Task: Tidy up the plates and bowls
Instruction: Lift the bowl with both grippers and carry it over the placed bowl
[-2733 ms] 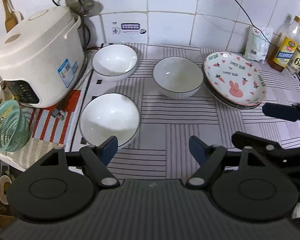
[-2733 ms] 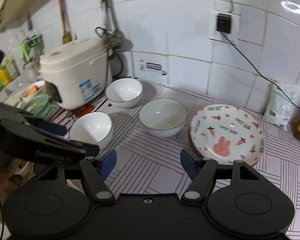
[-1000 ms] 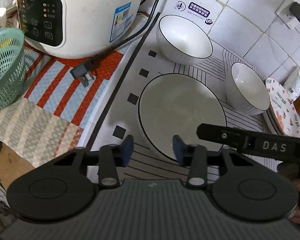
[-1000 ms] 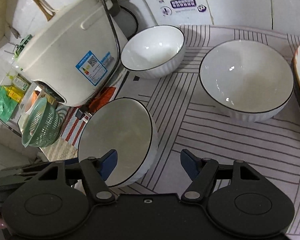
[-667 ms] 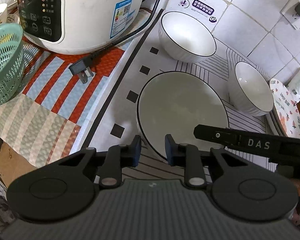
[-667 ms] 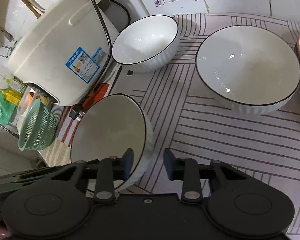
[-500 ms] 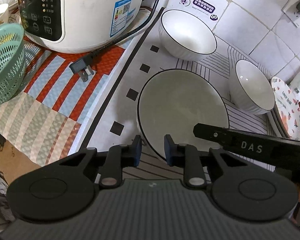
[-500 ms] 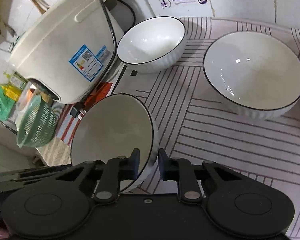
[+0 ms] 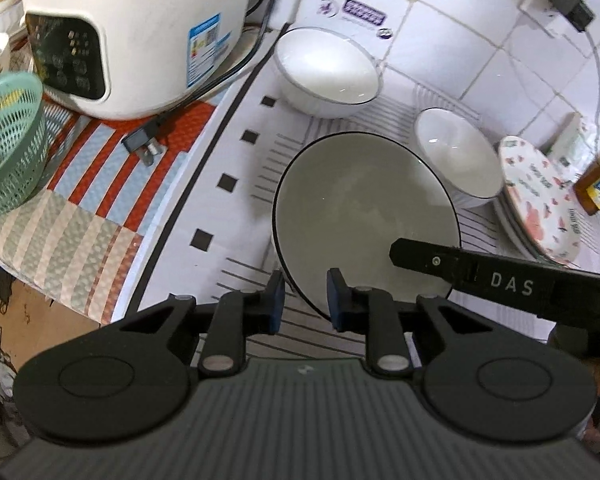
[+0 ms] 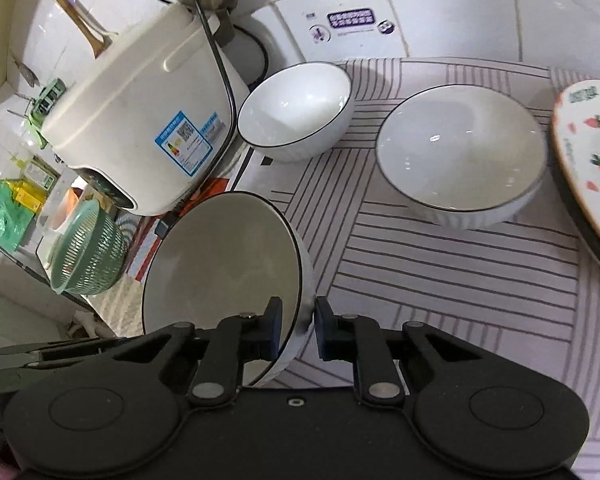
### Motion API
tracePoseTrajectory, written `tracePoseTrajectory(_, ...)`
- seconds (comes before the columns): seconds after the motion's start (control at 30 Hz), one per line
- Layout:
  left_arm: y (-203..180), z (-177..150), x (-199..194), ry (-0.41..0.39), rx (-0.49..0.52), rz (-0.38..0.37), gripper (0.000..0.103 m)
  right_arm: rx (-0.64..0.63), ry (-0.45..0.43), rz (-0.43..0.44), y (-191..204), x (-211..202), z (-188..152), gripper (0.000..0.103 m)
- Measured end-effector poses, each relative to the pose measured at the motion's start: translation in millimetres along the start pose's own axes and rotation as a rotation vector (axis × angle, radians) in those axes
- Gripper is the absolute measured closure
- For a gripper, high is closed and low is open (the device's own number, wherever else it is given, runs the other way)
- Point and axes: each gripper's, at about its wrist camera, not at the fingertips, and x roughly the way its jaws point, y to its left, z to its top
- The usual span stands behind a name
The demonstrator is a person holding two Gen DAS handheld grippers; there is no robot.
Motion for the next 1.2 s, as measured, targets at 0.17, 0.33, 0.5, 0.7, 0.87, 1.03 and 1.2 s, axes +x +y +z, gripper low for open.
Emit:
tracePoseTrajectory(0.17,-23.7,-4.2,-19.6,-0.031,0.057,0.007,0.082,0.016,-0.031,0.01,-6.1,-28.9,-5.4,0.082)
tracePoseTrajectory(0.33,-46.6,-4.3,-33.9,-0.039,0.094,-0.007,0.082,0.028,-0.063,0.009,-11.6,-55.9,-7.1,0.082)
tracePoseTrajectory(0.5,-66.0,-2.2,-42.7,-0.041,0.103,-0.042,0.082,0.028,-0.106,0.001,-20.1,-82.8,-8.5,0.081)
tracePoseTrajectory(0.7,-89.9,5.2,-44.1,-0.041,0.11,-0.065,0.082,0.016,-0.157,-0.014,-33.2,-107.7,-7.1,0.081)
tracePoseTrajectory(0.87,-106.1,17.9,-36.1,-0.052,0.11,-0.06,0.082,0.026,-0.209,-0.01,-46.8,-115.2,0.9,0.081)
tracePoseTrajectory(1.03,-116.6,36.9,-16.5,-0.082,0.148,-0.018,0.082,-0.008,-0.283,-0.015,-58.2,-106.0,8.3,0.081)
tracePoseTrajectory(1.2,-122.2,51.1,11.7,-0.052,0.173,0.02,0.082,-0.016,-0.331,-0.024,-68.7,-86.6,17.4,0.081)
